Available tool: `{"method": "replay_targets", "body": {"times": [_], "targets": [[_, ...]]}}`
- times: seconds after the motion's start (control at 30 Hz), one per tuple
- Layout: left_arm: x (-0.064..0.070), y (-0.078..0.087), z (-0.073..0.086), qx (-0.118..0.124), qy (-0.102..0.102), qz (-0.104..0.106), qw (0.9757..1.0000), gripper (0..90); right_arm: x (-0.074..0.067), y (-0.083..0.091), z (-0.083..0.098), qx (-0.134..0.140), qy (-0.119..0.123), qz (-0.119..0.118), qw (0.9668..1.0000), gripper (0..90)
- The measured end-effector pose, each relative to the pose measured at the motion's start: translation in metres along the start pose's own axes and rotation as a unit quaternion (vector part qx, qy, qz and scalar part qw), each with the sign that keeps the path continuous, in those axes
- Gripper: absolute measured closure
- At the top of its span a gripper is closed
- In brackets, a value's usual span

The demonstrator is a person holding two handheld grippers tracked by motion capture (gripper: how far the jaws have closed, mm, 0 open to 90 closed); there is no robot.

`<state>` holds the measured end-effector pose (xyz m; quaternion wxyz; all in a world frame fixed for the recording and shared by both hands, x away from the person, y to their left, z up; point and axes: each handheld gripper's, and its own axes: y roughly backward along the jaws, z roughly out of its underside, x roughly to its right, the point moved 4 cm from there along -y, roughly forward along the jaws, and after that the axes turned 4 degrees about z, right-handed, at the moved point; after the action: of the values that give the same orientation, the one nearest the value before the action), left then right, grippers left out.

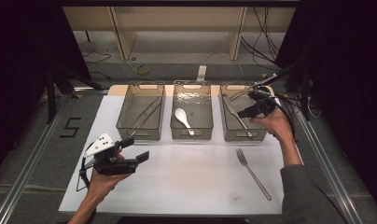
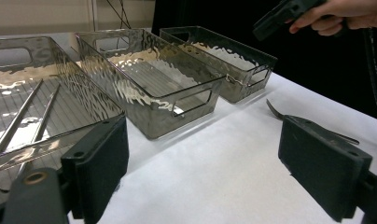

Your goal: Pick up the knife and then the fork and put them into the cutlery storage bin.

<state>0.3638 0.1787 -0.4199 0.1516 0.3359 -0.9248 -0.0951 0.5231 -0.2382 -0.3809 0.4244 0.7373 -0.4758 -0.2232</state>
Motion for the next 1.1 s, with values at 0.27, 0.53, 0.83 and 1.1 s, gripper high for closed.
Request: {"method": "replay_targets", "body": {"times": [0.27,0.53,0.83,1.1], "targets": [[0.000,0.000,0.000,0.002,0.002,0.000,1.0000,15.5,-0.034,0.021,0.033,-0.015,0.055,-0.030,0.9979,33.0],[0.000,0.001,0.000,0.001,0.000,0.000,1.0000,15.4,-0.046,0.024,0.061,-0.020,0.056,-0.042,0.9973,29.9],[0.000,0.001,0.000,0.001,0.001,0.002,1.0000,15.4,-0.056,0.025,0.095,-0.008,0.044,-0.060,0.9972,27.2],[0.001,0.000,0.000,0.000,0.000,0.002,1.0000,15.4,-0.050,0.018,0.130,-0.042,0.036,-0.061,0.9966,30.3]]}}
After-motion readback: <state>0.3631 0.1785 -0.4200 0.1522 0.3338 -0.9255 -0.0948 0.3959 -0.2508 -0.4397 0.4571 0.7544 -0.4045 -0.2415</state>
